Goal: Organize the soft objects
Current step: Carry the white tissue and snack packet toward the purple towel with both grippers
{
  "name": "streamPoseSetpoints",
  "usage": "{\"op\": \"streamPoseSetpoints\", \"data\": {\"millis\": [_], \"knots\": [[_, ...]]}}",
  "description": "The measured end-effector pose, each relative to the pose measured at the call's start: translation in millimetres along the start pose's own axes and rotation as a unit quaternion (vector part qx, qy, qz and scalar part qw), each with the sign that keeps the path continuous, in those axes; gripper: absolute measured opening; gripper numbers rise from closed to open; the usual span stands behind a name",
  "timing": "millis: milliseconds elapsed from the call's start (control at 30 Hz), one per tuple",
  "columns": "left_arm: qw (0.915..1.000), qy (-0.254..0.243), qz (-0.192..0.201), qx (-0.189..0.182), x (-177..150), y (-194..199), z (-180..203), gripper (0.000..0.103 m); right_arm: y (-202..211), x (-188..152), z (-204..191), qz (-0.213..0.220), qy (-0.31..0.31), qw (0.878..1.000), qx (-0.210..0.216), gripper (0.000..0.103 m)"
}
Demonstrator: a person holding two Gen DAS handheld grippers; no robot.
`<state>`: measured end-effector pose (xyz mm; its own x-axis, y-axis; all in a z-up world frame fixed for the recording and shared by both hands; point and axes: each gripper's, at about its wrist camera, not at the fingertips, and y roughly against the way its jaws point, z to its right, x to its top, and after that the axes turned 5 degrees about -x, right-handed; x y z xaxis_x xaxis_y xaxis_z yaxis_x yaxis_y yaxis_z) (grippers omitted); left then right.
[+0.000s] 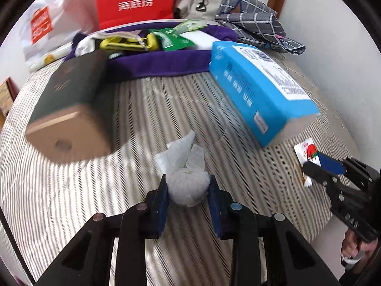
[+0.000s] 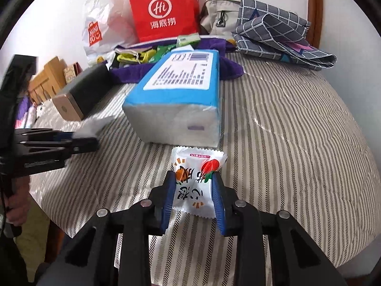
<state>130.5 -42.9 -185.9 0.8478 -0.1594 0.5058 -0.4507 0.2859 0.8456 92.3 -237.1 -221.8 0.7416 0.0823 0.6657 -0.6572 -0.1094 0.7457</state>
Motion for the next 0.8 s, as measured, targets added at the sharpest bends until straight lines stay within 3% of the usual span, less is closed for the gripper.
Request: {"op": "streamPoseSetpoints", "data": {"millis": [33, 133, 200, 267, 367, 433, 633, 733, 800], "knots": [[1.0, 0.002, 0.001, 0.002, -1.8, 2.0, -1.4, 0.029, 0.0, -0.3, -0.9, 0.001, -0.001, 1.0, -0.002, 0.032], [0.9998, 0.015, 0.003, 0.011, -12.0, 11.2, -12.7, 0.029, -8.0, -2.5, -5.4, -0.014, -0.001, 1.0, -0.006, 0.054], [0.9995, 0.028, 0.005, 0.017, -17.1, 16.9, -22.2, 0.029, -7.4, -5.9, -19.0, 0.0, 0.034, 0.999, -0.032, 0.055], [0.9988, 0.043, 0.01, 0.021, -23.2, 23.0, -34.1, 0.029, -6.5, -8.7, -20.9, 0.007, 0.027, 0.999, -0.038, 0.053], [0.9979, 0.059, 0.016, 0.024, -30.6, 28.3, -47.6, 0.029, -4.6, -9.2, -14.9, 0.009, 0.017, 0.999, -0.03, 0.04], [0.9974, 0.066, 0.019, 0.022, -34.5, 31.3, -52.7, 0.029, -3.8, -9.1, -11.3, 0.011, 0.01, 0.999, -0.032, 0.012], [0.9965, 0.075, 0.026, 0.026, -40.3, 37.8, -58.6, 0.029, 0.2, -9.1, -7.0, 0.005, 0.003, 1.0, -0.017, 0.01], [0.9962, 0.077, 0.029, 0.025, -42.9, 40.9, -60.3, 0.029, -0.4, -6.5, -5.0, -0.009, -0.014, 1.0, -0.012, 0.019], [0.996, 0.08, 0.031, 0.025, -43.5, 42.1, -61.7, 0.029, -2.7, -4.2, -4.2, -0.015, -0.029, 0.999, 0.01, 0.036]]}}
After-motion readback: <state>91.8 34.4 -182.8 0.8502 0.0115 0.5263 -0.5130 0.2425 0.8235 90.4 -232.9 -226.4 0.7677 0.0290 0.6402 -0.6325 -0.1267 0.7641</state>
